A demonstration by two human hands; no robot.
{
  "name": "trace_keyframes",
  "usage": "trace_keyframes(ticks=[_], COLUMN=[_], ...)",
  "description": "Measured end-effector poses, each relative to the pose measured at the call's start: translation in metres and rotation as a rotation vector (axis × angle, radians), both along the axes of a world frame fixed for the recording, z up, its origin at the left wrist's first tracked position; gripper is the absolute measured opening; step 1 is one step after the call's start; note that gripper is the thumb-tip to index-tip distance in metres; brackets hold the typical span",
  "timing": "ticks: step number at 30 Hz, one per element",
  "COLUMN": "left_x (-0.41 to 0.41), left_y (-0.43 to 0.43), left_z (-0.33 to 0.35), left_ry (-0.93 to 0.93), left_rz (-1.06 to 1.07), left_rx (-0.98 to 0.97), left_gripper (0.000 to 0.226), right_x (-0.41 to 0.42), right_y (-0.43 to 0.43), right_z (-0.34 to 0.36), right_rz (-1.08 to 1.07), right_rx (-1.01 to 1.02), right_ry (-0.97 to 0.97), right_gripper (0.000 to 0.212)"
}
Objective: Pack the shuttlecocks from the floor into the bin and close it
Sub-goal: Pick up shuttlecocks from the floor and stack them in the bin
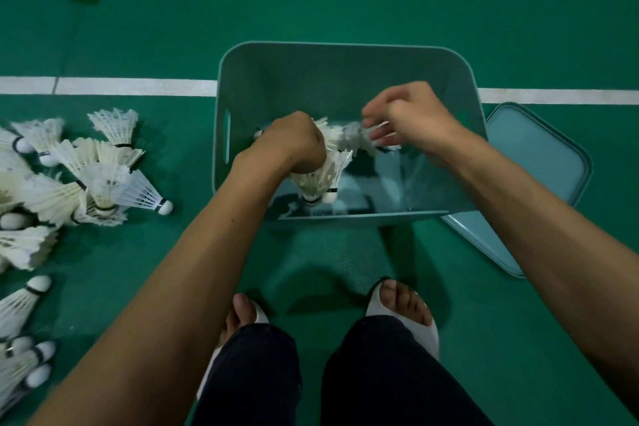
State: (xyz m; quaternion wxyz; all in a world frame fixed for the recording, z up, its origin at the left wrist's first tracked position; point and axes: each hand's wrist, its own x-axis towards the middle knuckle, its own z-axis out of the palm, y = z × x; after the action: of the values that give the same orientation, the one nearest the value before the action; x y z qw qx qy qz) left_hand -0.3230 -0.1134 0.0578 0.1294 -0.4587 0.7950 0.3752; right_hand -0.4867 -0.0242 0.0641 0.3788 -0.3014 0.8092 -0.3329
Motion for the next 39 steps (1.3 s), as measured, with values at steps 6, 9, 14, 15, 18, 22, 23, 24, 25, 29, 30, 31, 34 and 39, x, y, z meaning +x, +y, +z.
trace_keyframes(ticks=[6, 9, 14, 15, 18, 22, 23, 24, 25, 29, 30, 31, 34, 39], left_x=[0.014, 0.017, 0.019, 0.02, 0.02, 0.017, 0.016, 0.016, 0.015, 0.015, 0.015, 0.015, 0.016, 0.011], left_y=[0.011, 0.013, 0.011, 0.011, 0.009, 0.001, -0.001, -0.003, -0.004, -0.008, -0.008, -0.008, -0.008, -0.006], left_z=[0.007, 0.007, 0.012, 0.015, 0.025, 0.035, 0.036, 0.036, 0.035, 0.029, 0.026, 0.024, 0.017, 0.016], left_ry=[0.123, 0.125, 0.161, 0.17, 0.179, 0.159, 0.165, 0.171, 0.175, 0.153, 0.129, 0.103, 0.035, -0.036], left_rz=[0.091, 0.085, 0.205, 0.231, 0.281, 0.334, 0.345, 0.355, 0.364, 0.357, 0.339, 0.32, 0.284, 0.227], left_rx=[0.27, 0.263, 0.057, -0.06, -0.34, -0.412, -0.42, -0.428, -0.435, -0.456, -0.465, -0.476, -0.489, -0.416], left_gripper=[0.024, 0.025, 0.023, 0.023, 0.025, 0.029, 0.029, 0.029, 0.028, 0.028, 0.026, 0.024, 0.021, 0.028], right_x=[0.015, 0.016, 0.011, 0.011, 0.019, 0.041, 0.046, 0.052, 0.057, 0.073, 0.075, 0.077, 0.071, 0.036], right_y=[0.009, 0.01, 0.009, 0.007, -0.002, -0.023, -0.029, -0.035, -0.04, -0.058, -0.061, -0.064, -0.065, -0.034], right_z=[-0.008, -0.014, -0.013, -0.017, -0.037, -0.057, -0.061, -0.066, -0.069, -0.076, -0.076, -0.076, -0.069, -0.033], right_rz=[0.547, 0.672, 0.553, 0.488, 0.227, 0.071, 0.082, 0.099, 0.113, 0.06, 0.055, 0.056, 0.044, 0.089], right_rx=[0.007, 0.106, 0.185, 0.223, 0.315, 0.44, 0.469, 0.489, 0.502, 0.469, 0.457, 0.45, 0.436, 0.222], right_ry=[0.056, 0.206, 0.163, 0.144, 0.032, -0.329, -0.391, -0.432, -0.455, -0.558, -0.579, -0.583, -0.65, -0.12], right_gripper=[0.042, 0.014, 0.01, 0.008, 0.005, 0.009, 0.009, 0.009, 0.008, 0.029, 0.036, 0.038, 0.037, 0.01])
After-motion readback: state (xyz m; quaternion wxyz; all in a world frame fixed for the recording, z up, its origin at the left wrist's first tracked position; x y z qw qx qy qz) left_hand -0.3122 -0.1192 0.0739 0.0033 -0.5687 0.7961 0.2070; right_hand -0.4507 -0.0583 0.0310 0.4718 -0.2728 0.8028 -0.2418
